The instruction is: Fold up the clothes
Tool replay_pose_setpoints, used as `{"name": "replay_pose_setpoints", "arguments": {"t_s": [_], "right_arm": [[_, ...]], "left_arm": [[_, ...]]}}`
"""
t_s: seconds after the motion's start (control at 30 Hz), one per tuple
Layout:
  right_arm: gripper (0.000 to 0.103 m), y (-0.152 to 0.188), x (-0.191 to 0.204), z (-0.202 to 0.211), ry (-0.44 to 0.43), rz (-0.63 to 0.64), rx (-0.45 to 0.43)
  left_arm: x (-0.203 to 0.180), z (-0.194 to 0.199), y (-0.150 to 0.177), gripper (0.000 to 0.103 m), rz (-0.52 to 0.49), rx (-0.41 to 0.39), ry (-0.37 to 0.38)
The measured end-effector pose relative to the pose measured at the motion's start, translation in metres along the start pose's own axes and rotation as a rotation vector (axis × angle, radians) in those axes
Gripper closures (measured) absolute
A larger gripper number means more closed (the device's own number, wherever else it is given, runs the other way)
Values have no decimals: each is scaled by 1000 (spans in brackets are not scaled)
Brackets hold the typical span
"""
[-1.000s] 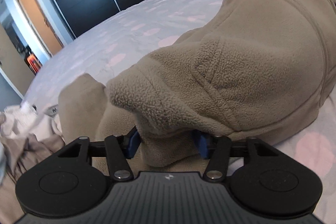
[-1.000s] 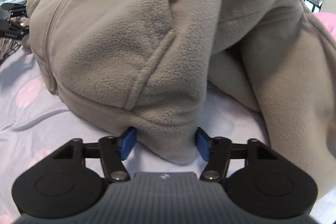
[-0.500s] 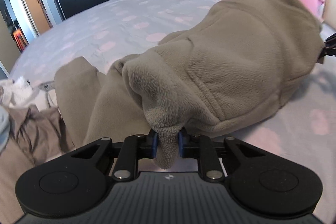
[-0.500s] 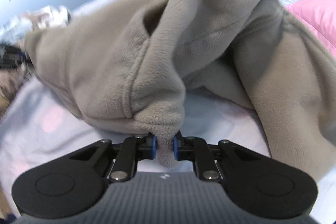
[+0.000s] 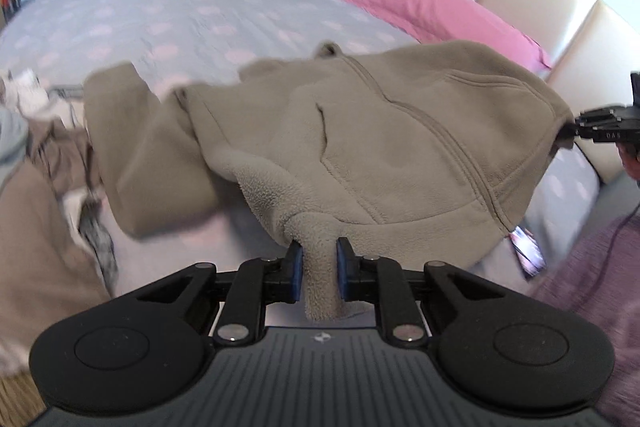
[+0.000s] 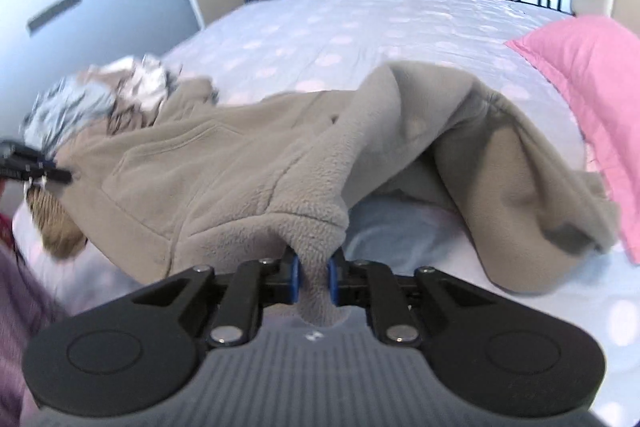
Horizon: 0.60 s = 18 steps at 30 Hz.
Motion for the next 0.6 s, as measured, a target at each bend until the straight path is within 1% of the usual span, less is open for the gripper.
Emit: {"name": "replay_pose_setpoints", "arguments": {"t_s": [0.07, 0.13, 0.23, 0.3, 0.37, 0.43, 0.5, 0.57, 0.6], "right_arm": [[88, 4, 10, 24, 23, 46, 63], [88, 10, 14, 43, 47, 61, 144], [88, 29, 25, 53, 58, 56, 248], [88, 43, 32, 47, 52, 39, 322], [88, 59, 37, 33, 50, 43, 394], [88, 76, 40, 19, 49, 52, 466], [87, 93, 44, 5, 49, 60, 538], [84, 105, 42, -7, 59, 59, 567], [75, 108, 40, -9, 71, 63, 576]], "left_arm": [[-15, 7, 14, 89, -2, 68, 5], [-27, 11, 31, 89, -7, 139, 16], [-42, 9, 53, 89, -21, 241, 28], [-48, 3, 69, 90, -58, 310, 7], [-51, -5, 88, 101, -76, 376, -13], [-49, -16, 103, 101, -75, 424, -27], [-44, -26, 114, 100, -65, 452, -40], [-37, -32, 121, 100, -25, 465, -41], [-35, -35, 119, 99, -16, 460, -47]]}}
Point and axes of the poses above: each gripper's, at about its wrist camera, not at the fingertips, and z roughly against the way its jaws point, x to its left, y to its underside, the point moved 6 cm from there along -z, roughly the way its jaws point, and after that the axes turned 2 degrees about -y, right-handed, at the moved point
